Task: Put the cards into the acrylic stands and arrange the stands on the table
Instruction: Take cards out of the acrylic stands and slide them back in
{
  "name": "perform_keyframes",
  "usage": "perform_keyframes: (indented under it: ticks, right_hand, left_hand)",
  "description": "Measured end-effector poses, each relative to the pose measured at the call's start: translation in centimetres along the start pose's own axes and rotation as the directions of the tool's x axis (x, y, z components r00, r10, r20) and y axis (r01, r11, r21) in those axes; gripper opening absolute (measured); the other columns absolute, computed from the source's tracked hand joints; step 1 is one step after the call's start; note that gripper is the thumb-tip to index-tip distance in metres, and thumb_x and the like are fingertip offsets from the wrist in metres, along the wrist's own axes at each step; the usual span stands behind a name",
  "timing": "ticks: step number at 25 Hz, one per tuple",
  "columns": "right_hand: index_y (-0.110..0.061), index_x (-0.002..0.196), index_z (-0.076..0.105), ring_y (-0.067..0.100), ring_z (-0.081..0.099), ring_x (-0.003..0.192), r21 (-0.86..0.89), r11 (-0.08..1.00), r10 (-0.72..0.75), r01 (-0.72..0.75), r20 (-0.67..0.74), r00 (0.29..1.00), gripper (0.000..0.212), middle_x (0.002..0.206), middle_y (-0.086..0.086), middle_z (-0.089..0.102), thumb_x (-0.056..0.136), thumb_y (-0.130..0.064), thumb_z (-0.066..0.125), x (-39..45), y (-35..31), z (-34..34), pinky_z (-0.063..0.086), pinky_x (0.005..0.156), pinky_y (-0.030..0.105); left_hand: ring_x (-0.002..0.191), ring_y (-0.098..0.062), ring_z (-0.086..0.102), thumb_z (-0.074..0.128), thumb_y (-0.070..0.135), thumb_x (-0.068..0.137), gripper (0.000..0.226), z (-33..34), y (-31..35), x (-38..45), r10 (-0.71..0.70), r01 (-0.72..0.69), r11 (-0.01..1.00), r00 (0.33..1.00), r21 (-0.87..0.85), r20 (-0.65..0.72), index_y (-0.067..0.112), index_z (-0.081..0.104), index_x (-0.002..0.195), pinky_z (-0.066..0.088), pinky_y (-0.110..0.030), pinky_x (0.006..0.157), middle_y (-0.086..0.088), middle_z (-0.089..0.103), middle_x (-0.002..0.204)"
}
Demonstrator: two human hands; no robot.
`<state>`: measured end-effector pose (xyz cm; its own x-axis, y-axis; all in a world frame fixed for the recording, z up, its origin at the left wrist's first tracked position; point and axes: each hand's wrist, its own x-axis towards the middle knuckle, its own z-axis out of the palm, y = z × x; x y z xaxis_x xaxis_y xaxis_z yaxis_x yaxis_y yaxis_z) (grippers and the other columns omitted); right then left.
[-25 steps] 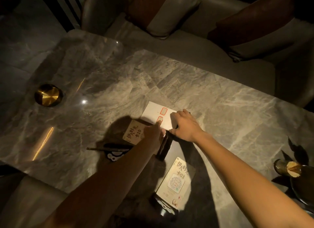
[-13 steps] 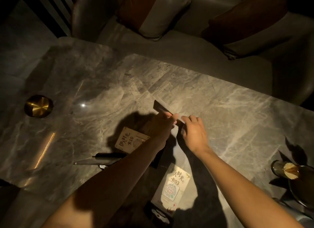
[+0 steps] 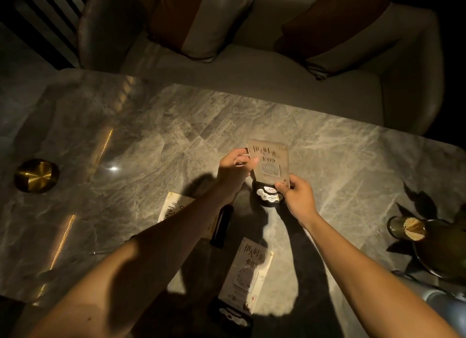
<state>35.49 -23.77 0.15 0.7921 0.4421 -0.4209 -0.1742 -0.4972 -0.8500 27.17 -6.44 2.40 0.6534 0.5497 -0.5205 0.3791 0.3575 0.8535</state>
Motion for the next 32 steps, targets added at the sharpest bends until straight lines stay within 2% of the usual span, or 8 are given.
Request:
perform_keyframes:
  ticks: [3,11,14,17,21,26,29,32]
  right_hand:
    - [-0.009,0.098,0.077,0.028,0.073,0.093,-0.062,0.997,0.047,-0.05,-0.055,0.997,0.013,0.091,0.004,0.076,0.092,-0.002,0.067,0.0,0.6,-0.4,0.056,0.085,0.038]
    - [-0.009,0.101,0.076,0.022,0.071,0.094,-0.172,0.979,0.097,-0.111,-0.085,0.992,0.013,0.096,0.005,0.076,0.094,-0.01,0.065,-1.3,2.2,-1.2,0.053,0.089,0.039]
    - [-0.01,0.119,0.066,0.017,0.068,0.097,-0.138,0.986,0.086,-0.097,-0.086,0.993,0.027,0.108,0.002,0.072,0.092,-0.004,0.064,-2.6,2.0,-0.9,0.052,0.09,0.033]
    - [-0.009,0.138,0.052,0.01,0.063,0.085,-0.071,0.991,0.103,-0.112,-0.122,0.987,0.048,0.117,0.002,0.067,0.092,-0.002,0.065,-5.2,1.6,-0.9,0.051,0.082,0.026]
    - [-0.012,0.146,0.047,0.01,0.054,0.119,-0.004,0.985,0.17,-0.171,-0.083,0.982,0.059,0.129,-0.007,0.055,0.092,-0.005,0.068,-9.5,2.2,-0.4,0.041,0.094,0.019]
    - [-0.011,0.146,0.049,0.021,0.052,0.135,0.062,0.96,0.277,-0.273,-0.089,0.957,0.061,0.146,0.007,0.055,0.09,-0.015,0.073,-15.0,5.5,1.5,0.041,0.106,0.027]
    - [-0.006,0.142,0.05,0.015,0.063,0.107,0.094,0.926,0.375,-0.365,-0.115,0.92,0.056,0.138,0.011,0.057,0.09,-0.008,0.071,-18.5,7.3,3.0,0.047,0.076,0.005]
    - [-0.004,0.141,0.048,0.014,0.063,0.092,0.101,0.882,0.47,-0.46,-0.128,0.873,0.054,0.128,0.012,0.06,0.091,-0.008,0.069,-20.9,9.1,4.6,0.047,0.057,0.008]
  left_hand:
    - [0.066,-0.014,0.062,0.077,0.02,0.082,0.018,0.7,-0.3,-0.5,0.009,-0.01,0.998,1.0,0.06,0.023,0.006,0.074,0.095,0.051,-0.028,0.061,-0.001,0.068,0.073]
    - [0.095,-0.036,0.074,0.077,0.014,0.078,0.028,2.2,-1.3,-2.9,0.006,-0.009,0.999,0.997,0.045,0.074,0.005,0.077,0.105,0.059,-0.05,0.091,-0.017,0.077,0.098]
    - [0.102,-0.025,0.073,0.078,0.016,0.084,0.044,2.2,-1.5,-3.6,-0.03,0.021,0.995,0.995,0.1,0.09,0.004,0.068,0.124,0.059,-0.03,0.09,-0.016,0.074,0.115]
    - [0.087,-0.009,0.07,0.079,0.013,0.085,0.049,1.7,-2.7,-5.5,-0.073,0.052,0.985,0.99,0.164,0.125,0.002,0.064,0.13,0.054,-0.011,0.072,-0.017,0.072,0.118]
    - [0.11,-0.021,0.07,0.088,0.031,0.069,0.063,0.7,-5.4,-8.8,-0.154,0.12,0.981,0.962,0.154,0.227,0.018,0.068,0.127,0.059,-0.039,0.095,-0.014,0.069,0.124]
    - [0.116,-0.022,0.067,0.078,0.04,0.079,0.054,-0.9,-9.6,-12.5,-0.244,0.165,0.936,0.941,0.31,0.235,0.015,0.067,0.126,0.052,-0.039,0.104,-0.012,0.068,0.128]
    - [0.118,-0.017,0.06,0.076,0.045,0.081,0.059,-2.8,-12.5,-14.7,-0.332,0.213,0.867,0.921,0.45,0.204,0.012,0.063,0.128,0.048,-0.035,0.105,0.001,0.064,0.128]
    - [0.104,-0.024,0.071,0.066,0.064,0.057,0.081,-4.4,-17.9,-14.2,-0.284,0.167,0.818,0.949,0.551,0.134,0.011,0.067,0.119,0.058,-0.047,0.093,-0.006,0.073,0.12]
